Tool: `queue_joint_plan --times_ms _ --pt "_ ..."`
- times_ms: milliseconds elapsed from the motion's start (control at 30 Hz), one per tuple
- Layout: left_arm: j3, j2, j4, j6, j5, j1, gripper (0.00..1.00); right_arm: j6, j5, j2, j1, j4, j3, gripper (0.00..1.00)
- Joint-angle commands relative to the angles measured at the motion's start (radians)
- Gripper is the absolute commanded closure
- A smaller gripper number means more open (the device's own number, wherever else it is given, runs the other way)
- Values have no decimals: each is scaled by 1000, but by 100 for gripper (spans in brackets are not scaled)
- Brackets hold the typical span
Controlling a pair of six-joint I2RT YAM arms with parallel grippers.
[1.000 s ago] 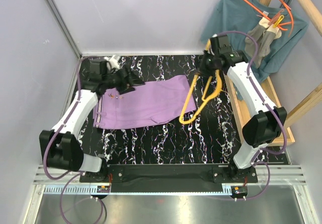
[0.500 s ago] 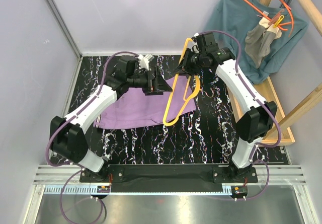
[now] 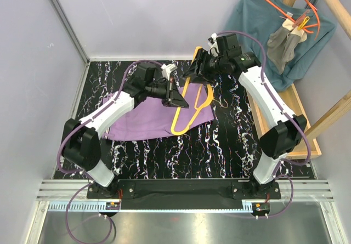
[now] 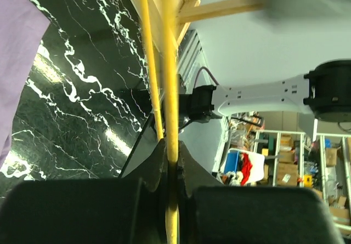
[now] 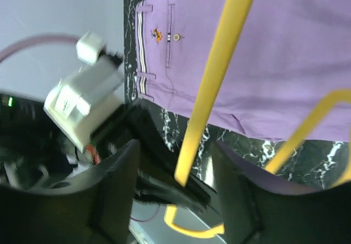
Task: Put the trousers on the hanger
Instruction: Pick up the hanger at the center of the board, then place the trousers on the hanger.
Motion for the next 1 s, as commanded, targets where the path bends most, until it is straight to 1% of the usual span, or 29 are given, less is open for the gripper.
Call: queue_joint_plan --times_ms 0,33,100,133,233,267,367,533,633,667,733,767,800,867,933,967 --pt "-29 -38 85 -49 102 54 100 -135 -54 -107 7 -71 54 31" --pt "-37 -47 88 -57 114 65 100 -169 -37 -121 7 -93 62 20" --pt "-61 -79 79 -53 138 94 100 -248 1 -165 4 -129 77 10" --pt "-72 -90 80 -53 147 103 100 -269 20 -178 0 -145 88 1" --pt "-116 -153 111 -82 197 114 100 -358 95 -195 -19 -214 122 0" --pt "-129 -187 117 -91 214 114 100 -383 115 -196 -45 -226 134 0" --pt "-185 -242 169 -125 263 112 100 -419 104 -205 -78 -232 121 0" --pt "-262 -380 197 -135 305 106 100 -450 -8 -195 -128 -205 82 0" --pt "-303 -432 203 -142 303 88 100 -426 -156 -190 -135 -147 61 0" --pt "-316 -437 206 -146 296 71 100 -389 -240 -189 -135 -125 56 0" --pt "-342 -463 247 -190 286 39 100 -310 -317 -192 -135 -42 24 0" --pt "-348 -475 264 -207 270 28 100 -288 -380 -195 -135 -12 10 0" --pt "-359 -486 321 -229 260 16 100 -266 -400 -202 -135 46 -7 0" --pt "-368 -513 353 -273 230 -16 100 -205 -464 -212 -135 94 -45 1" --pt "-370 -517 323 -261 210 -24 100 -147 -509 -235 -135 192 -73 8" --pt "-368 -515 306 -252 202 -27 100 -71 -526 -244 -135 234 -112 31"
